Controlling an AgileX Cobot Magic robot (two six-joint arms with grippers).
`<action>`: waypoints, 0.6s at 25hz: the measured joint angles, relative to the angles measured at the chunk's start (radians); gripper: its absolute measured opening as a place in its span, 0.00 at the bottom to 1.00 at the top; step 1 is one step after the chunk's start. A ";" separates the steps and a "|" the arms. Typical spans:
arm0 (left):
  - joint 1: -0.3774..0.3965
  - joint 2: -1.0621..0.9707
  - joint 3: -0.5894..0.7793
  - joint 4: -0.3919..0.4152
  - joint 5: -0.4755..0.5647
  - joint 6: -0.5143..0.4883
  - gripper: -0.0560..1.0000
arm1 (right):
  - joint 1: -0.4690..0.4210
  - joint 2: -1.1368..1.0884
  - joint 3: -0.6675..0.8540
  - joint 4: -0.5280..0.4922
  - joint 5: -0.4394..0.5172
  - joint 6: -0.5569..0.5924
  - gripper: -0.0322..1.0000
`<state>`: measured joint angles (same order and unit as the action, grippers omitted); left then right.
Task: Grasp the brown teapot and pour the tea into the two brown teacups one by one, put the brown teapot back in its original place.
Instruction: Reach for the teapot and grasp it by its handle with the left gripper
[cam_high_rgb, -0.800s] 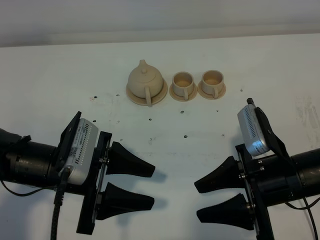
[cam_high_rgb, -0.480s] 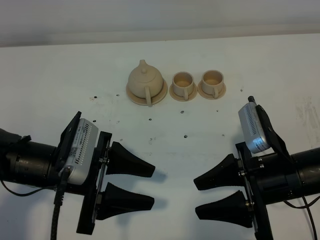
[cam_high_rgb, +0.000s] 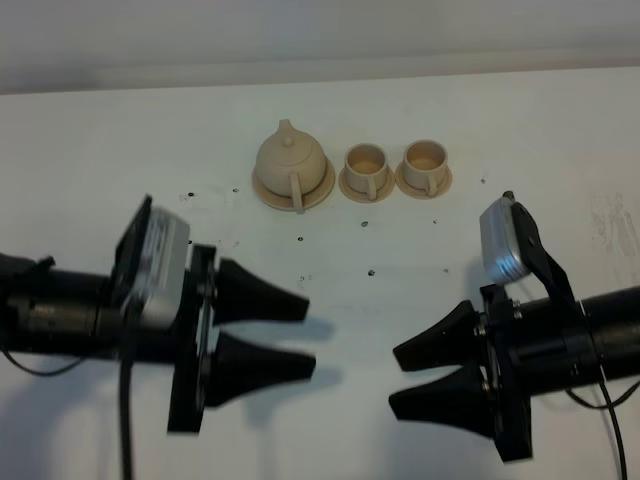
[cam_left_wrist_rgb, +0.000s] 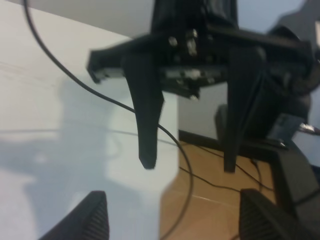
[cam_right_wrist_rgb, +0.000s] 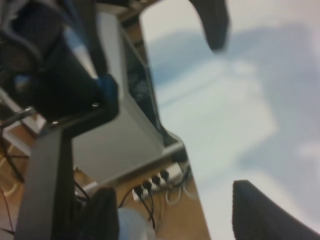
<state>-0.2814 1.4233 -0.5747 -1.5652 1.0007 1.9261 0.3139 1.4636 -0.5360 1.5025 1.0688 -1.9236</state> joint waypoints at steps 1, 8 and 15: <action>0.000 -0.017 -0.015 0.001 -0.033 -0.049 0.58 | 0.000 -0.008 -0.015 -0.024 -0.027 0.063 0.54; 0.001 -0.104 -0.190 0.258 -0.249 -0.592 0.58 | 0.000 -0.110 -0.117 -0.252 -0.177 0.581 0.54; 0.001 -0.105 -0.388 0.735 -0.304 -1.185 0.58 | 0.000 -0.252 -0.145 -0.640 -0.244 1.120 0.54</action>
<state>-0.2804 1.3180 -0.9625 -0.8304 0.6969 0.7415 0.3139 1.2118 -0.6814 0.8621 0.8250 -0.8039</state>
